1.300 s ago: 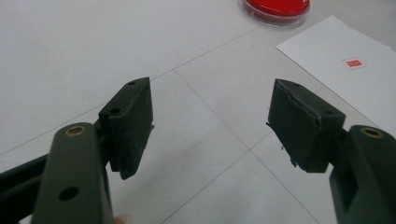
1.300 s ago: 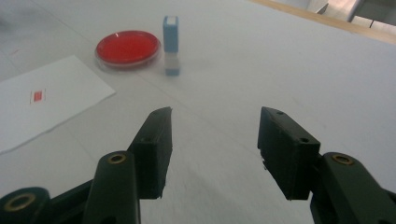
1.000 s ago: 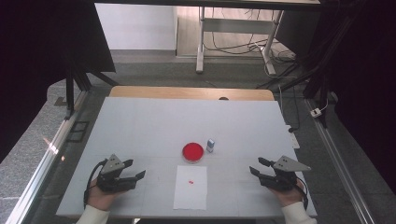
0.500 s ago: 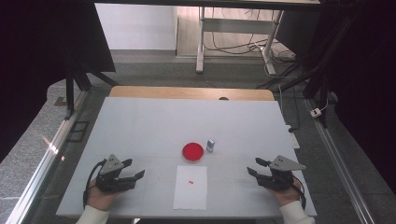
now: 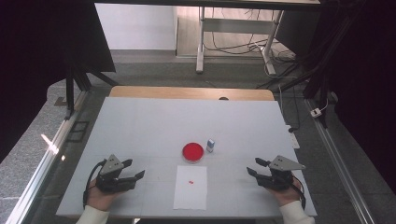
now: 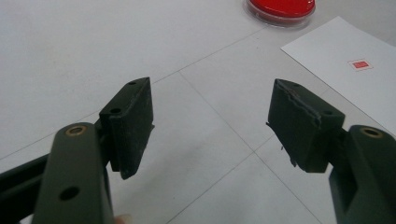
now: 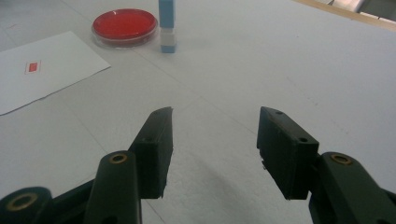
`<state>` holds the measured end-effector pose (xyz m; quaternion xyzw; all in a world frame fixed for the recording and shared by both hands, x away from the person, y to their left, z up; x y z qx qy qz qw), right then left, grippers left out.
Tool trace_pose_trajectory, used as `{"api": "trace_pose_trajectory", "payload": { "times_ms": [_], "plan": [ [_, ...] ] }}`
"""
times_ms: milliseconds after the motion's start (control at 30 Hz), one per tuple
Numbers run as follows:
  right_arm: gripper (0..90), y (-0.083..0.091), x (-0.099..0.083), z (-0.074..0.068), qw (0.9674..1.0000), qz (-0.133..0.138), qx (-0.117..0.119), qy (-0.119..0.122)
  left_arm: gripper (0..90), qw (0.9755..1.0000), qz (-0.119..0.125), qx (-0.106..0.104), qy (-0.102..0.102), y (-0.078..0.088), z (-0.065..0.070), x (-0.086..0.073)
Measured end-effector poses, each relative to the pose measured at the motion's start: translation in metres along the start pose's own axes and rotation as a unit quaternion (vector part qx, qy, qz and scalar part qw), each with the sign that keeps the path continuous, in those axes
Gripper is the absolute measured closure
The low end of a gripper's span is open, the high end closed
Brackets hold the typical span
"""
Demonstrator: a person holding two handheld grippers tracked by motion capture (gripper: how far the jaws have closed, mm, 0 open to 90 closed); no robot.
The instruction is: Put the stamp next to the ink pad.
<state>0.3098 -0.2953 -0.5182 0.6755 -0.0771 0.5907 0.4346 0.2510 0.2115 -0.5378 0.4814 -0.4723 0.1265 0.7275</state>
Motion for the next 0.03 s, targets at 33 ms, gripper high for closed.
{"api": "trace_pose_trajectory", "payload": {
  "times_ms": [33],
  "plan": [
    [46.3, 0.0003, 0.0003, 0.0002, 1.0, 0.0, -0.001, 0.0, 30.9, 1.0, 0.0, 0.001, 0.0, 0.0002, 0.0, -0.0002]
  ]
}}
Point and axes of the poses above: each handheld gripper's, and its own axes: y roughly backward along the jaws, x roughly out of its top, z roughly to its right, the point moved 2 cm from there along -y, roughly forward along the jaws, and after that the axes turned 1 degree about z, right-handed, at the moved point
